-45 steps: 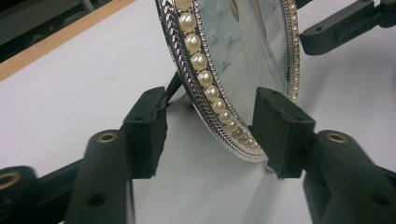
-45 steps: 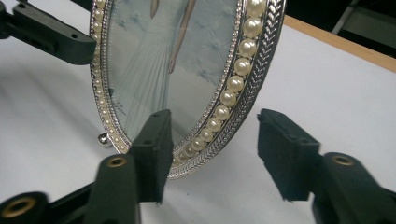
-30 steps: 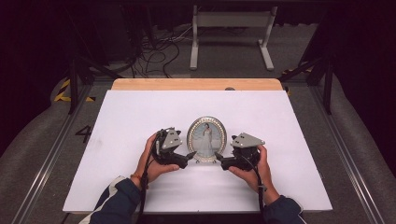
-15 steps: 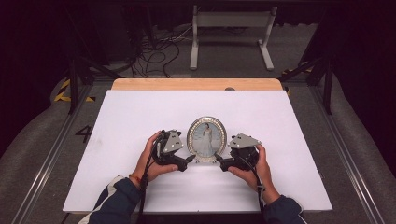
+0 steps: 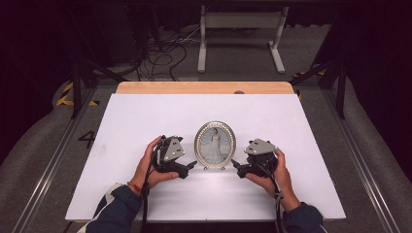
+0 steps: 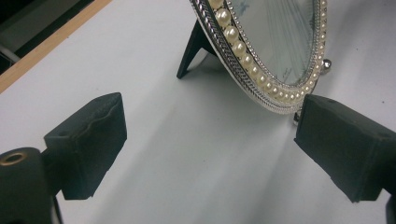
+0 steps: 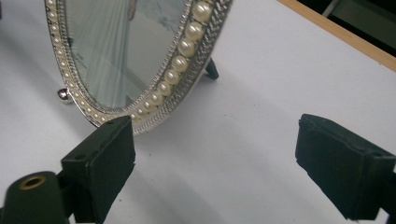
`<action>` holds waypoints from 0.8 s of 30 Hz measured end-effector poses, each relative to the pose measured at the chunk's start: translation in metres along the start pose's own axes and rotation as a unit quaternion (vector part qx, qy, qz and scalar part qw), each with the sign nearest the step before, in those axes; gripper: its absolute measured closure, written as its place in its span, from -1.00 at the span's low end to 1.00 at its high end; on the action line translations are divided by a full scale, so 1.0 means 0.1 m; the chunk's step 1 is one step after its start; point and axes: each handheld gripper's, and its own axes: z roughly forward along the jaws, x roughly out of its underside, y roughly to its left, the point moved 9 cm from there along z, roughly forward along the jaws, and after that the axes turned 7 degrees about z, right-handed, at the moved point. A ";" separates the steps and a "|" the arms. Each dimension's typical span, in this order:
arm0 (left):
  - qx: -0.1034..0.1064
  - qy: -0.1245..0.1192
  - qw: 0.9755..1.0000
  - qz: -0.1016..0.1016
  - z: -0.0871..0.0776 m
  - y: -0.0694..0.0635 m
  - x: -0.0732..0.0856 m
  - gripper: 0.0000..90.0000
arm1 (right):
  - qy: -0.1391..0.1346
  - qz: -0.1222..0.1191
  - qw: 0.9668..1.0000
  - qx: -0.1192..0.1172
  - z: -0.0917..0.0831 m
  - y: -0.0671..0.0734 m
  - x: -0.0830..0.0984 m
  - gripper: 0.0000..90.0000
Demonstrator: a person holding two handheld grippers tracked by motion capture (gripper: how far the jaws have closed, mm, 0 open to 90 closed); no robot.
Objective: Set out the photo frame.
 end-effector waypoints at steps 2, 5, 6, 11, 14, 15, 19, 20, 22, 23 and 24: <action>0.000 0.001 1.000 0.002 -0.04 0.00 0.03 -0.79 | 0.005 -0.002 1.000 0.005 -0.03 -0.04 0.05 -0.73; 0.000 0.003 1.000 0.003 -0.05 0.00 0.06 -0.79 | 0.006 -0.006 1.000 0.007 -0.05 -0.06 0.08 -0.73; -0.001 0.004 1.000 0.003 -0.06 0.00 0.08 -0.79 | 0.007 -0.008 1.000 0.009 -0.06 -0.07 0.09 -0.73; -0.001 0.007 1.000 0.002 -0.09 0.00 0.13 -0.79 | 0.008 -0.011 1.000 0.014 -0.12 -0.12 0.15 -0.74; -0.002 0.008 1.000 0.003 -0.11 0.01 0.16 -0.79 | 0.007 -0.009 1.000 0.014 -0.15 -0.16 0.19 -0.74; -0.001 0.008 1.000 0.004 -0.12 0.01 0.17 -0.79 | 0.008 -0.008 1.000 0.015 -0.16 -0.17 0.20 -0.74; -0.001 0.012 1.000 0.005 -0.16 0.01 0.23 -0.78 | 0.009 -0.009 1.000 0.017 -0.19 -0.22 0.25 -0.74; -0.002 0.013 1.000 0.006 -0.18 0.01 0.25 -0.78 | 0.009 -0.009 1.000 0.016 -0.20 -0.23 0.26 -0.74; -0.003 0.012 1.000 0.005 -0.19 0.01 0.26 -0.78 | 0.010 -0.008 1.000 0.019 -0.22 -0.25 0.28 -0.74; -0.005 0.012 1.000 0.003 -0.21 0.01 0.28 -0.78 | 0.010 -0.008 1.000 0.019 -0.22 -0.25 0.28 -0.74; -0.006 0.013 1.000 0.002 -0.23 0.01 0.30 -0.78 | 0.009 -0.008 1.000 0.019 -0.23 -0.26 0.29 -0.75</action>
